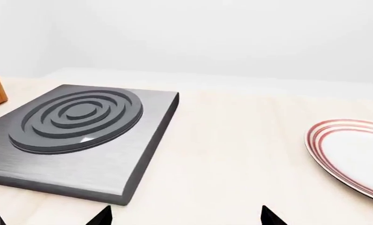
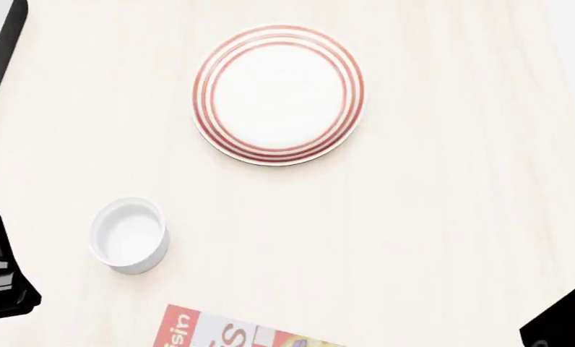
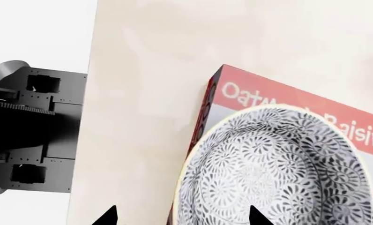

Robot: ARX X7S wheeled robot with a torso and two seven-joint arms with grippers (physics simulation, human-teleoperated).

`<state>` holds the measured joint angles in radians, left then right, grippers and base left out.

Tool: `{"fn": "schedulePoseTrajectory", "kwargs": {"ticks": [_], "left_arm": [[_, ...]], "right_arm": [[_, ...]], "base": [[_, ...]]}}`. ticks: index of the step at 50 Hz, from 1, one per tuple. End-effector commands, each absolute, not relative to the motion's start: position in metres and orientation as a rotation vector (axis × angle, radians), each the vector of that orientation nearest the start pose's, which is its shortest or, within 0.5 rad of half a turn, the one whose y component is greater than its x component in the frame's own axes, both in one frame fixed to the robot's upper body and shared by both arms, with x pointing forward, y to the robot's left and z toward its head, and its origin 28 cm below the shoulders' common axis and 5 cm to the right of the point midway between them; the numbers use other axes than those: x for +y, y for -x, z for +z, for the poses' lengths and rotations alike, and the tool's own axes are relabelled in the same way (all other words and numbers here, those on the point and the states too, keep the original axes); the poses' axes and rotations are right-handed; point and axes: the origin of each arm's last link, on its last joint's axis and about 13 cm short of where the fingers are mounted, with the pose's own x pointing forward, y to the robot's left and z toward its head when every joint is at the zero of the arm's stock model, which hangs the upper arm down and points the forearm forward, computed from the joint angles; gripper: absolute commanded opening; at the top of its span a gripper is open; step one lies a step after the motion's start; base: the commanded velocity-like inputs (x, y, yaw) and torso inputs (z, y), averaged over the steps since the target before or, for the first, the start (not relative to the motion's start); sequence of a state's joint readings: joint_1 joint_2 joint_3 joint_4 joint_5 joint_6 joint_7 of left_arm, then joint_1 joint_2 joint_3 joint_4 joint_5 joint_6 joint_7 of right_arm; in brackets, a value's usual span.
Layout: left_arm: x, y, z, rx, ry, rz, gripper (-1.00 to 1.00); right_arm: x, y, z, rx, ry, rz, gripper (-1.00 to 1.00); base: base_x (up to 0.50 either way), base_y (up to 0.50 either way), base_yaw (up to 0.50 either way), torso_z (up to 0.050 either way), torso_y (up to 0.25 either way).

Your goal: Pick the akita bowl on the cookies box and place it on the plate.

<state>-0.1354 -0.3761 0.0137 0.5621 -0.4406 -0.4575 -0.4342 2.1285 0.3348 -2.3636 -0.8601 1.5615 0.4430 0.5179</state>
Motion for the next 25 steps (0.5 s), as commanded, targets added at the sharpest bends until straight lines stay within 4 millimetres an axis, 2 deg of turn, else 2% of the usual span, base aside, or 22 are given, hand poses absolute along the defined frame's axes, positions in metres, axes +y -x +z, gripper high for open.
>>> {"fn": "schedulePoseTrajectory", "kwargs": {"ticks": [1,6,7,25], "left_arm": [[0.2480,-0.2169,0.1349,-0.187,0.034,0.187,1.00],[0.2483,-0.2168,0.1355,-0.187,0.034,0.188,1.00],[0.2484,-0.2168,0.1357,-0.188,0.034,0.188,1.00],[0.2487,-0.2163,0.1350,-0.187,0.035,0.188,1.00]], "right_arm": [[-0.0701,-0.1665,0.2214,0.510,1.224,1.167,1.00],[-0.0693,-0.1673,0.2189,0.505,1.221,1.173,1.00],[-0.0693,-0.1674,0.2186,0.504,1.222,1.174,-1.00],[-0.0710,-0.1667,0.2192,0.477,1.253,1.170,-1.00]], "base": [[0.00,0.00,0.00,0.000,0.000],[0.00,0.00,0.00,0.000,0.000],[0.00,0.00,0.00,0.000,0.000],[0.00,0.00,0.00,0.000,0.000]]}}
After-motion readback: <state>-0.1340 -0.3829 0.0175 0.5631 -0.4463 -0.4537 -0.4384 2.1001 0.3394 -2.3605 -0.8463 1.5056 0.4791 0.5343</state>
